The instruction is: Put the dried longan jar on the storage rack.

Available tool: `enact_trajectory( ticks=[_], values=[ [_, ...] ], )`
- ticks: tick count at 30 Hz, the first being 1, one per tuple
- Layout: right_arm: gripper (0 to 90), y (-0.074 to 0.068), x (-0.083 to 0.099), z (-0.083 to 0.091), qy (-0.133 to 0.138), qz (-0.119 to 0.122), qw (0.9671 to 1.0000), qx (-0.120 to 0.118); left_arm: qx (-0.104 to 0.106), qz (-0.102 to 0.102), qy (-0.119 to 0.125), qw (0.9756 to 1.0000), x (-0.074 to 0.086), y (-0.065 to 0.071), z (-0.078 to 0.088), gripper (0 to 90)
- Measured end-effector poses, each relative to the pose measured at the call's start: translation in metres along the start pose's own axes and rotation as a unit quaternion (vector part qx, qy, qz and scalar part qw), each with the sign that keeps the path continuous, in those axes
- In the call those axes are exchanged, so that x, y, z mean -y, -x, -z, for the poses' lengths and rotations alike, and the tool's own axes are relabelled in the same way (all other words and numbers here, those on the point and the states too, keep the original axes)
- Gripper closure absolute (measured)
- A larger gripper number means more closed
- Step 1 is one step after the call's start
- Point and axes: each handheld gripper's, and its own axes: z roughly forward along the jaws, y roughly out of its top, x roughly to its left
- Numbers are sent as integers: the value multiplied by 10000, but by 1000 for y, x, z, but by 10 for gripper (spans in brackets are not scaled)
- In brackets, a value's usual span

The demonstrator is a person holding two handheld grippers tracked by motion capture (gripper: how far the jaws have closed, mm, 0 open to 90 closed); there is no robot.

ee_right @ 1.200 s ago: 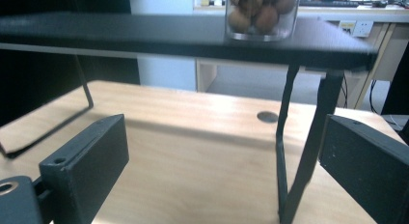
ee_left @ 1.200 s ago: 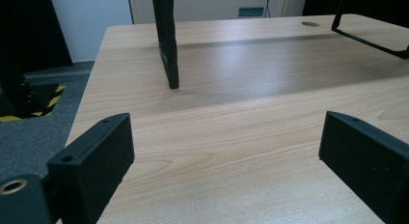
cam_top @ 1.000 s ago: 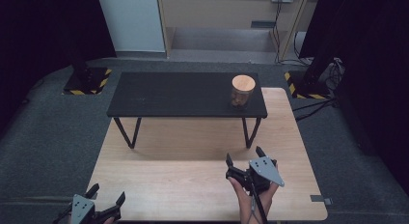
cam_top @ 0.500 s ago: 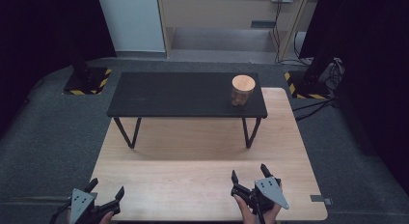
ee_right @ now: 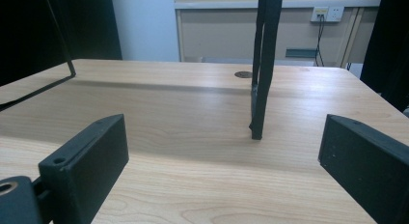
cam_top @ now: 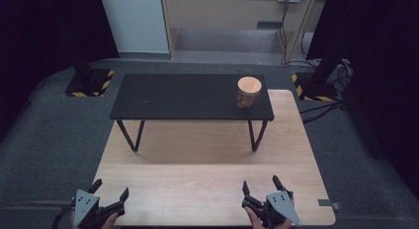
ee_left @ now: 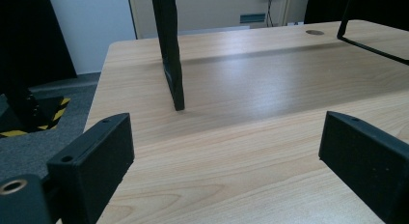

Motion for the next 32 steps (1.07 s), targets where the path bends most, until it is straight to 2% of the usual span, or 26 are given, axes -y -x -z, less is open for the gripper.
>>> enact_trajectory(
  ticks=[10,27,32],
  values=[
    [39,1,16,3,102,-68,9999,63,18,13,-9,10000,-1,1,-5,39],
    [38,6,23,5,46,-176,9998,63,-16,28,14,10000,-1,5,-5,39],
    [37,7,24,9,111,-235,9996,49,-1,7,20,10000,-2,5,-2,39]
  ],
)
